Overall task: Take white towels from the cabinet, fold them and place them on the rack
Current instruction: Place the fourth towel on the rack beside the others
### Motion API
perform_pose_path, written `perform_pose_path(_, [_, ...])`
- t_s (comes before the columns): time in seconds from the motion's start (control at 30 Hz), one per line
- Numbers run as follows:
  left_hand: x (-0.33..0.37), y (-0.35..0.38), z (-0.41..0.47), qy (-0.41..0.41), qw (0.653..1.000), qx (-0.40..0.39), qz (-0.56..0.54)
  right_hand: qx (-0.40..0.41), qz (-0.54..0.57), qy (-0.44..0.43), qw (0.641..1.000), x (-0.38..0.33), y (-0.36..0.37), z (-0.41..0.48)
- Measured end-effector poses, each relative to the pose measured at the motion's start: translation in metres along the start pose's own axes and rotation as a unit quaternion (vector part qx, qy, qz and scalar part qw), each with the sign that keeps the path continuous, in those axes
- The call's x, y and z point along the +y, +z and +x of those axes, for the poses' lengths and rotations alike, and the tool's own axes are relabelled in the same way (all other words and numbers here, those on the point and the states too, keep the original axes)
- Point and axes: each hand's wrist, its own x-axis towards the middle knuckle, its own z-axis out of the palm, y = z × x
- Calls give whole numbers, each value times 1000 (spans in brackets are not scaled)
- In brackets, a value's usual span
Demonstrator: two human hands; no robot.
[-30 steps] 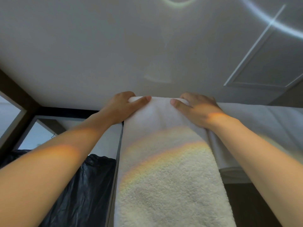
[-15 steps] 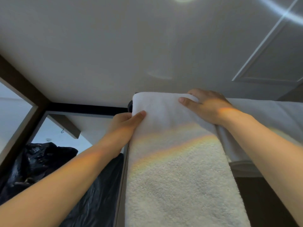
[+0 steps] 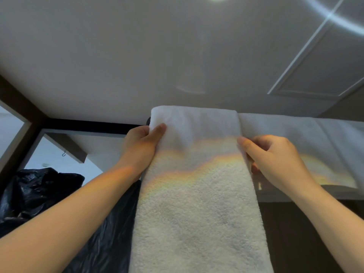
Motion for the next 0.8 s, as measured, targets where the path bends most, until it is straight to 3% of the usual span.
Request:
perform_pose_path(0.2, [3, -3, 5, 16, 999, 13, 25, -30, 182, 115, 976, -7, 11, 29])
perform_pose_path(0.3, [6, -2, 17, 33, 995, 52, 84, 22, 212, 80, 974, -13, 13, 43])
perform_pose_path(0.4, [14, 1, 39, 65, 985, 88, 134, 87, 156, 30, 983, -23, 14, 64])
perform_pose_path(0.53, [21, 6, 76, 101, 974, 95, 181, 94, 92, 29, 991, -30, 19, 101])
perform_pose_path(0.7, [19, 10, 106, -19, 974, 39, 222, 48, -101, 78, 991, -35, 19, 120])
perform_pose_path(0.8, [14, 9, 101, -10, 963, 35, 266, 44, -168, 29, 984, -37, 23, 111])
